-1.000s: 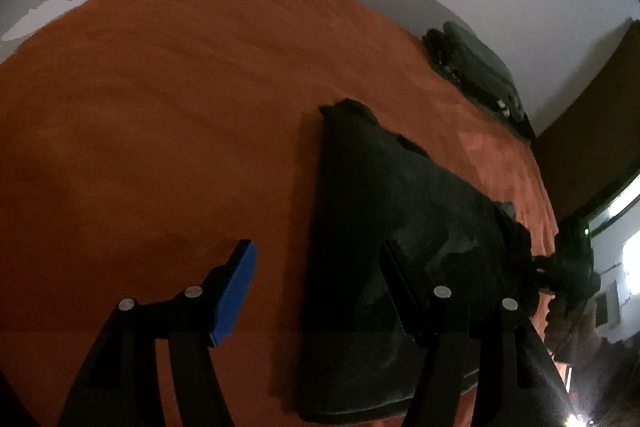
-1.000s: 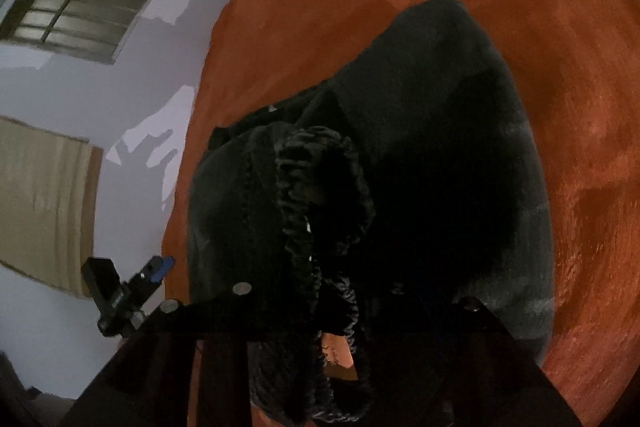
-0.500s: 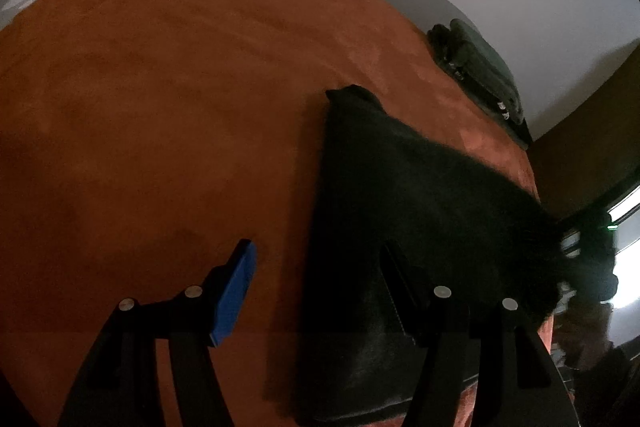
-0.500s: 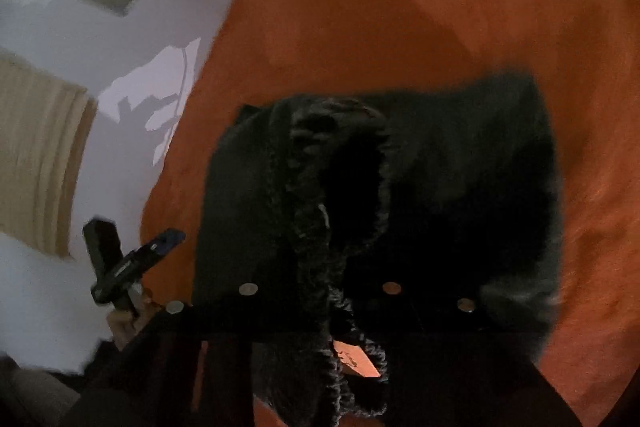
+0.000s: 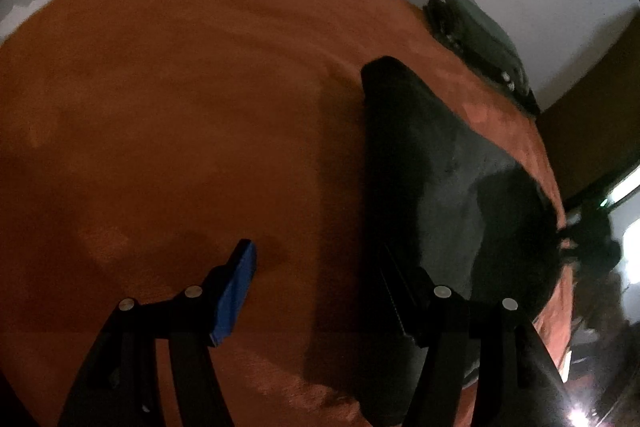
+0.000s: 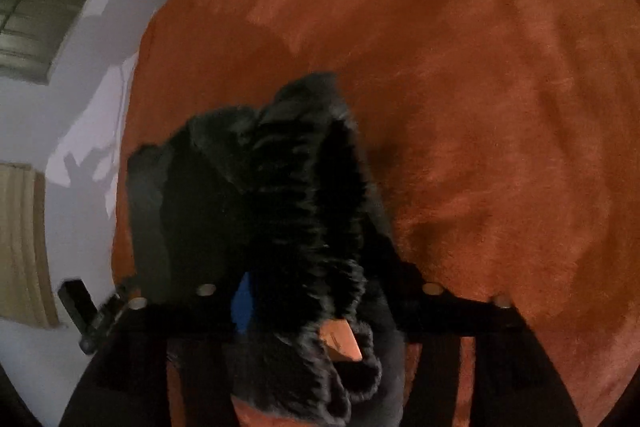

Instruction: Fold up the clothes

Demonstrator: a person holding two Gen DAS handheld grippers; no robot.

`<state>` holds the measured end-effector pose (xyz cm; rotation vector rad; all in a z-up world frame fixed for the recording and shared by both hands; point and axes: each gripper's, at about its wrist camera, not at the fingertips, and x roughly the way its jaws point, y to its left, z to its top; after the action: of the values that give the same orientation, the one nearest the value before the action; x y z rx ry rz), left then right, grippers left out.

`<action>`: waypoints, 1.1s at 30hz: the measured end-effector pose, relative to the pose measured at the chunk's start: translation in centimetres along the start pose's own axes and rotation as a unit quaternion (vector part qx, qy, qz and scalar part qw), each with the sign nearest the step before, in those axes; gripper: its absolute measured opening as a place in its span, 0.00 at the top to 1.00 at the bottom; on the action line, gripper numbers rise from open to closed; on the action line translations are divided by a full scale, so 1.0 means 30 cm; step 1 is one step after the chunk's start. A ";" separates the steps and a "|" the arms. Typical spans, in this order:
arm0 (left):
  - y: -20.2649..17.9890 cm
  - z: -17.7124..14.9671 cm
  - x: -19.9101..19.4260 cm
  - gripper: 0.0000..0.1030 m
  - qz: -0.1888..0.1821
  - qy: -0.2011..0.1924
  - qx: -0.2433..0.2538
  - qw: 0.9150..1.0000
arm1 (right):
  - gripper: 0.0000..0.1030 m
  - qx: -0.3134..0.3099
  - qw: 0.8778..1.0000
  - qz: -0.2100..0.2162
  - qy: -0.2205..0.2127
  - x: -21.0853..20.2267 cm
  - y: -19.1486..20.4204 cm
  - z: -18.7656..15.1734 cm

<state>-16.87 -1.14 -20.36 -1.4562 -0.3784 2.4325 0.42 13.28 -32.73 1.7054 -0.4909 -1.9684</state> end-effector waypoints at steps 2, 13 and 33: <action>-0.022 -0.024 -0.016 0.36 0.006 0.002 0.017 1.000 | 0.32 -0.013 0.999 -0.011 -0.029 -0.080 0.008 -0.045; -0.007 -0.146 0.009 0.36 0.012 0.034 0.027 0.999 | 0.45 -0.050 0.999 -0.009 -0.013 -0.074 -0.033 -0.281; 0.021 -0.197 -0.016 0.31 0.052 0.018 0.032 0.998 | 0.53 -0.141 0.973 -0.136 -0.124 -0.339 0.147 -0.352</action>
<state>-11.48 -1.44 -22.90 -1.5241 -0.2191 2.4706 12.43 15.99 -23.65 1.4158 -0.0519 -2.3340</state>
